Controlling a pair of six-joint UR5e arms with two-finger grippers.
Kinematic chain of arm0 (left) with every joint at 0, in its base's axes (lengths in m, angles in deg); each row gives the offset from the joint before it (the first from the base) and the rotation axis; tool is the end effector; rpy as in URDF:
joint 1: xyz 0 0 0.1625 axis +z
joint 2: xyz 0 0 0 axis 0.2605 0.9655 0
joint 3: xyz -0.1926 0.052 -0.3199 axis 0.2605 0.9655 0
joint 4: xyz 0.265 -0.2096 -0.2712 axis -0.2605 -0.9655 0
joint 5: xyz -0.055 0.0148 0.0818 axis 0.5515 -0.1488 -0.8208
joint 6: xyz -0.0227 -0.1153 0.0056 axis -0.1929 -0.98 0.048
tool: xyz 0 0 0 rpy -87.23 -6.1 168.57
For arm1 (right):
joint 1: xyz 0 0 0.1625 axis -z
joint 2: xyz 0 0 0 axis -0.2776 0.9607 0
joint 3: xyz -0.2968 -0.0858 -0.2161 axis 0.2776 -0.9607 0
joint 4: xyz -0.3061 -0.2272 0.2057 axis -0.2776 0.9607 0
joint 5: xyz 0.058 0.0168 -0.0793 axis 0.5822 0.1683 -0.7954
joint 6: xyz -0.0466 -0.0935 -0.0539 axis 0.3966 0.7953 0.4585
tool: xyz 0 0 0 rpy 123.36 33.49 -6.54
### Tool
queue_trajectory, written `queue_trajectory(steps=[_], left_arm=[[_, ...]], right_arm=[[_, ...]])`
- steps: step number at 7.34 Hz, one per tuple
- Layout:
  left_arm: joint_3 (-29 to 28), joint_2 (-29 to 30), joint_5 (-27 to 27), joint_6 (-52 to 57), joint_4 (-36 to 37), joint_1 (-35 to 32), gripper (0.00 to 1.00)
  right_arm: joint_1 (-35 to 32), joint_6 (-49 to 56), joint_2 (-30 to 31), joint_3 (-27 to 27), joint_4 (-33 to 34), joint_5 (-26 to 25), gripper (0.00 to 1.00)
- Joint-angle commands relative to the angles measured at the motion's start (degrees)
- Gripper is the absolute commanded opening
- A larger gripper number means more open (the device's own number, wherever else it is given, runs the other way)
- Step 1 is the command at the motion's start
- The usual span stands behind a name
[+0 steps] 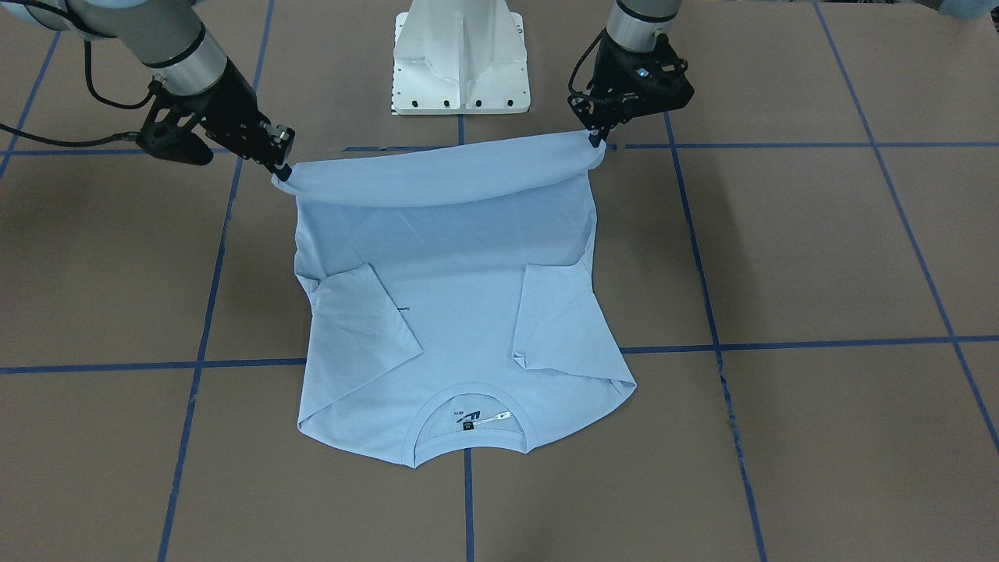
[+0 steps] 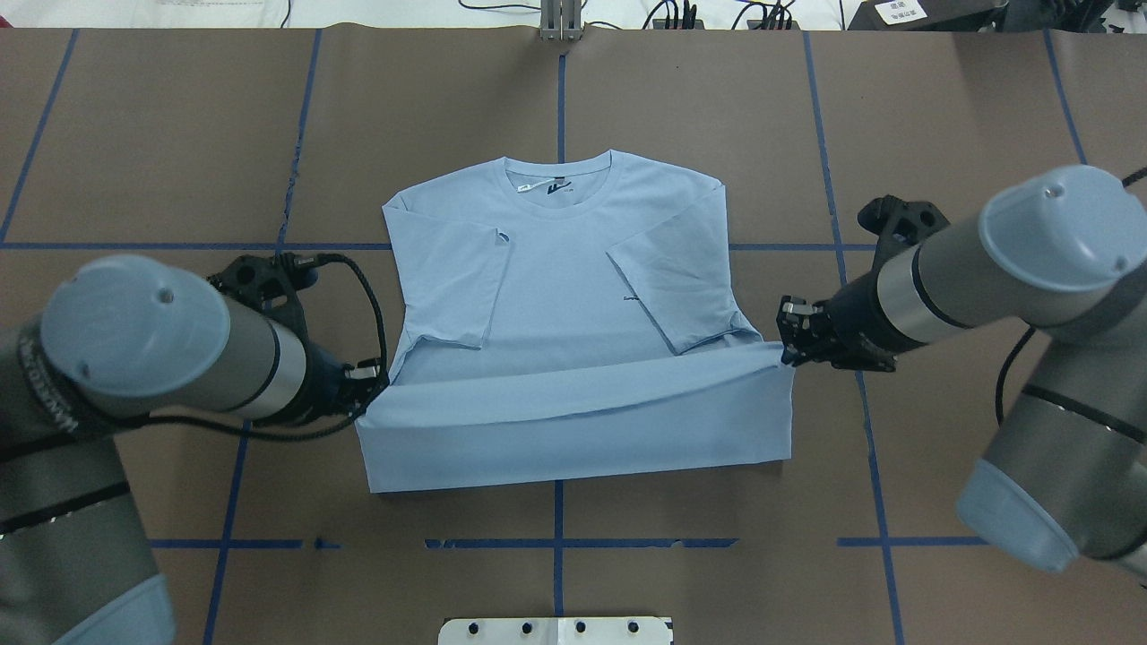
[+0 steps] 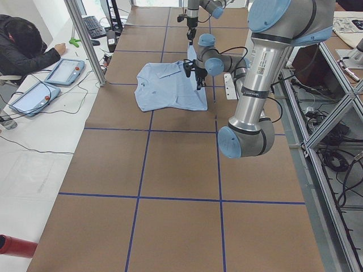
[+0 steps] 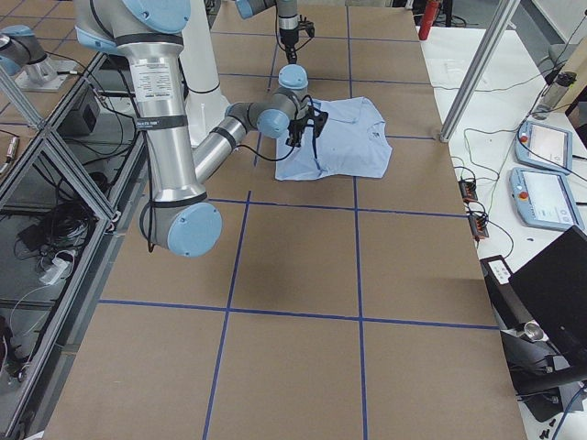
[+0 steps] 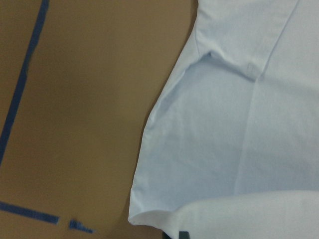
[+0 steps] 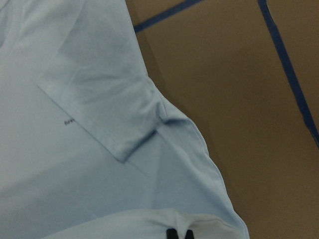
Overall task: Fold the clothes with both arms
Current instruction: 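Lift the hem with both grippers and fold it toward the collar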
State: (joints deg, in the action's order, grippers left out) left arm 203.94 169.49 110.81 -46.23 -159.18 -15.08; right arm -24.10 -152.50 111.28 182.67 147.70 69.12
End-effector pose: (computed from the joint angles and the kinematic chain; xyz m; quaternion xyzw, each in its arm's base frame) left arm 0.4053 -0.3524 0.1798 -0.0076 0.4206 -0.1586 0.8932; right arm -0.3633 -0.4088 0.2437 -0.0538 -0.4689 0.1844 0.8621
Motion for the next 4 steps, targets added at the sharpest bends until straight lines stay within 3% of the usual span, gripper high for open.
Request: queue_trajectory(steps=[1,3,4], left_arm=[[-6.75,3.96,1.15,6.63,-0.2,-7.94,0.0],[-12.26,6.84,1.16,9.72,-1.25,-12.26,0.0],[-19.52,9.83,1.07,9.82,-5.87,-12.97,0.0]], right_arm=[[-3.98,0.71,-8.87,-9.97,-0.04,-0.42,0.0],[-7.58,5.87,-13.27,-16.3,0.05,-0.33,0.0],[-9.08,7.03,-18.6,-22.68,0.05,-0.33,0.0]])
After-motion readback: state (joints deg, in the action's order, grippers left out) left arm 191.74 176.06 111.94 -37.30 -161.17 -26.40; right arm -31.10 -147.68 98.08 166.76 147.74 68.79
